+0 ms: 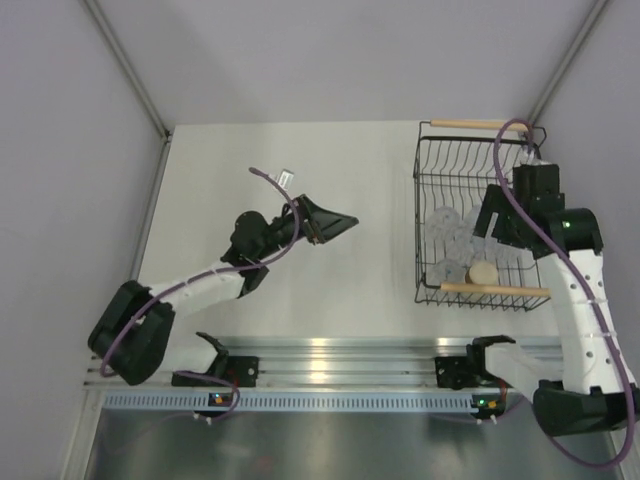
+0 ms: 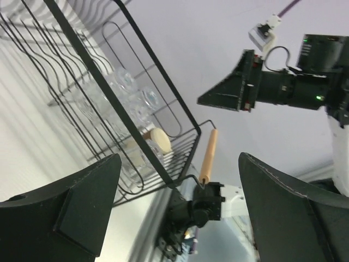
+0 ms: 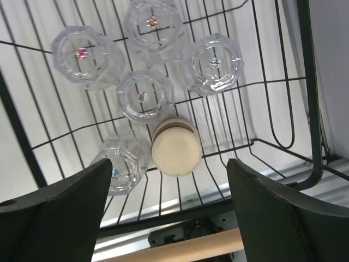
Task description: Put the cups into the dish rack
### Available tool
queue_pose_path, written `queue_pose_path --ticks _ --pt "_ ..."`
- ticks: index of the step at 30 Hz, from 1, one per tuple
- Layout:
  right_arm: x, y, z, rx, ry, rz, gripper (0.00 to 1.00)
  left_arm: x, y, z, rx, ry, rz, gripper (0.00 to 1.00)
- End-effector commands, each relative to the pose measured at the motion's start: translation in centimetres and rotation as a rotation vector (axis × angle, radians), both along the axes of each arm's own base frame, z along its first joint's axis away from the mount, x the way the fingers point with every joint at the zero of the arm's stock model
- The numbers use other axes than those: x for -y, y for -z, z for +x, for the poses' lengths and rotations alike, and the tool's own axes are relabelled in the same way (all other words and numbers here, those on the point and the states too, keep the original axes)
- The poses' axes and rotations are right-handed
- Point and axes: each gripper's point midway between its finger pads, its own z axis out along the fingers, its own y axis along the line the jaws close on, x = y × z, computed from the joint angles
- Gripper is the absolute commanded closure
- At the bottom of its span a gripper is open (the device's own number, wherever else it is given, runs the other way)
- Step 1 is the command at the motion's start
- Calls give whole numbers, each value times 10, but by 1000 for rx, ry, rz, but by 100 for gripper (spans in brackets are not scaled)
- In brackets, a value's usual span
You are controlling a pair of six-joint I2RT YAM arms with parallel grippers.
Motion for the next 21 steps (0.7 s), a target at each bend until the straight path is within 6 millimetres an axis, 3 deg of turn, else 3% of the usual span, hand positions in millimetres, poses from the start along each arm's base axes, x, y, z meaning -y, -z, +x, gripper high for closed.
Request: queue_pose_path --ticks 1,2,3,4,6,7,9,11,17,21 --pt "-22 -43 13 202 -123 68 13 -14 -22 13 149 -119 190 6" --pt "-25 -49 15 235 -139 81 13 -23 -35 11 183 -153 214 6" --pt "-28 -58 12 289 -159 96 13 -32 -51 23 248 -240 258 6" --pt "-29 -67 13 336 -160 101 13 -42 -32 24 181 -266 364 6" --pt "-29 -89 12 466 -163 109 10 -68 -52 27 218 -387 440 6" --pt "-29 -96 11 503 -162 114 7 -89 -40 35 164 -489 526 5" --pt "-28 -112 5 595 -165 117 1 -118 -51 32 185 -605 571 5" --pt "-27 -122 1 640 -162 114 0 -147 -58 28 188 -715 617 4" --pt "-22 -131 -2 679 -151 91 1 -190 -71 15 188 -860 678 4" --pt "-21 -132 -1 694 -150 82 1 -203 -69 10 181 -901 713 3"
